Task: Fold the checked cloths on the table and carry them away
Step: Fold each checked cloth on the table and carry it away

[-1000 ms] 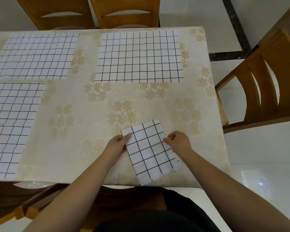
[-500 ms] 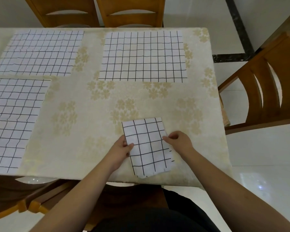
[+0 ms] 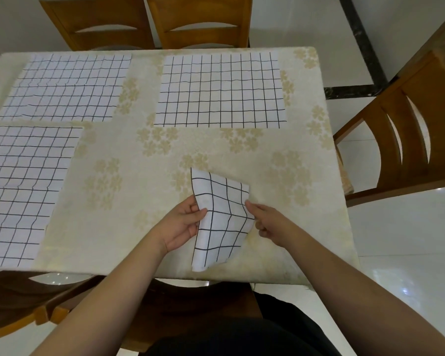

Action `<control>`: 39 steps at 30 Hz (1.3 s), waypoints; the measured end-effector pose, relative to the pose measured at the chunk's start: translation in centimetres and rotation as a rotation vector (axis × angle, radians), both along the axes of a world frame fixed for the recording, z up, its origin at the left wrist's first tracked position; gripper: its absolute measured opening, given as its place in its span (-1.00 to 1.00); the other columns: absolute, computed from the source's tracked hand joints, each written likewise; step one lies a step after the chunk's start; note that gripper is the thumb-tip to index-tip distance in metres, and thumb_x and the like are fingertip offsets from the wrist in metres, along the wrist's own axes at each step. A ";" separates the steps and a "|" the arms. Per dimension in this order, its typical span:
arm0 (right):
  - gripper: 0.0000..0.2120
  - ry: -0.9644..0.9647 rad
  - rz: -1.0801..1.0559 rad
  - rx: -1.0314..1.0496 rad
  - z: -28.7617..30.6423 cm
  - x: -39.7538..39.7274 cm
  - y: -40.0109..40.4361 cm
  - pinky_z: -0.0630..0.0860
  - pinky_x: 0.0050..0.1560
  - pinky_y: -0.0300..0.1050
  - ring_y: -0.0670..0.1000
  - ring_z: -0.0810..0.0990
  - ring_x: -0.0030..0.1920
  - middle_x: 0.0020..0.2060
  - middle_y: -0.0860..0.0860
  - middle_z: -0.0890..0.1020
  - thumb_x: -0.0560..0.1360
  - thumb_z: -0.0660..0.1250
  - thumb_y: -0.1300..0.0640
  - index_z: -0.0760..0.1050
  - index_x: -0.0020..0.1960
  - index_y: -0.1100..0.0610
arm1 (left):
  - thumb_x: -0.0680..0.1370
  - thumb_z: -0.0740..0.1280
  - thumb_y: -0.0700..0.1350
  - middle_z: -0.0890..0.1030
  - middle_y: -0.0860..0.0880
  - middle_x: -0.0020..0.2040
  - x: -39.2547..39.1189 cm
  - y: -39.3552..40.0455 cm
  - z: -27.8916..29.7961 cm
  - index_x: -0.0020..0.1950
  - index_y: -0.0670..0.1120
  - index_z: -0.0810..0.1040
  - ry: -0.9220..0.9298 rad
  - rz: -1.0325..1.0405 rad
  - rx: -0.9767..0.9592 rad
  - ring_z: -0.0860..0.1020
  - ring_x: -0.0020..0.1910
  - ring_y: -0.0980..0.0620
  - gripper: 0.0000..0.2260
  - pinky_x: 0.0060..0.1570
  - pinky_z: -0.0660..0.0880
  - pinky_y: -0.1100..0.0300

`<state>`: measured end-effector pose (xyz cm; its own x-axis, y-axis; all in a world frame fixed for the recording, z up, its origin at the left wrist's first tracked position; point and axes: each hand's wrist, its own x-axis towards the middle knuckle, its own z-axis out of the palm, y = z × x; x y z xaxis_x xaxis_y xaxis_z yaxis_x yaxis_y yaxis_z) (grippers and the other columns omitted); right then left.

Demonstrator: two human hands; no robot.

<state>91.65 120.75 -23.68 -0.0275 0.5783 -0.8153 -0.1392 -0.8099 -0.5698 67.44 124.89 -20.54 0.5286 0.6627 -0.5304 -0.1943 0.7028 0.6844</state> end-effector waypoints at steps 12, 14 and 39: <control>-0.73 -0.040 -0.007 0.110 1.3 1.5 -0.7 0.24 -0.40 -0.24 -0.10 0.34 -0.43 -0.39 0.00 0.36 0.45 0.45 -0.02 0.60 -0.05 0.20 | 0.51 0.44 -0.04 0.60 0.03 -0.12 -1.5 1.8 -0.2 0.08 -0.12 0.61 0.724 -0.070 0.118 0.56 -0.08 0.06 -0.78 -0.10 0.47 0.23; -0.73 -0.143 0.032 0.176 2.1 1.6 -0.3 0.31 -0.37 -0.25 -0.10 0.46 -0.38 -0.34 0.01 0.49 0.48 0.43 -0.03 0.62 -0.04 0.19 | 0.50 0.45 -0.01 0.62 0.02 -0.10 -1.7 2.2 0.0 -0.01 -0.07 0.63 0.787 -0.079 0.138 0.54 -0.06 0.04 -0.84 -0.13 0.43 0.22; -0.56 -0.722 0.086 0.176 -2.2 -2.5 -6.1 0.19 -0.39 -0.11 0.01 0.31 -0.42 -0.47 0.04 0.31 0.51 0.33 -0.12 0.27 -0.35 0.12 | 0.51 0.44 -0.16 0.66 -0.12 -0.30 -2.2 -2.2 -6.9 -0.17 -0.19 0.64 0.657 0.130 0.059 0.60 -0.19 -0.09 -0.89 0.01 0.57 0.02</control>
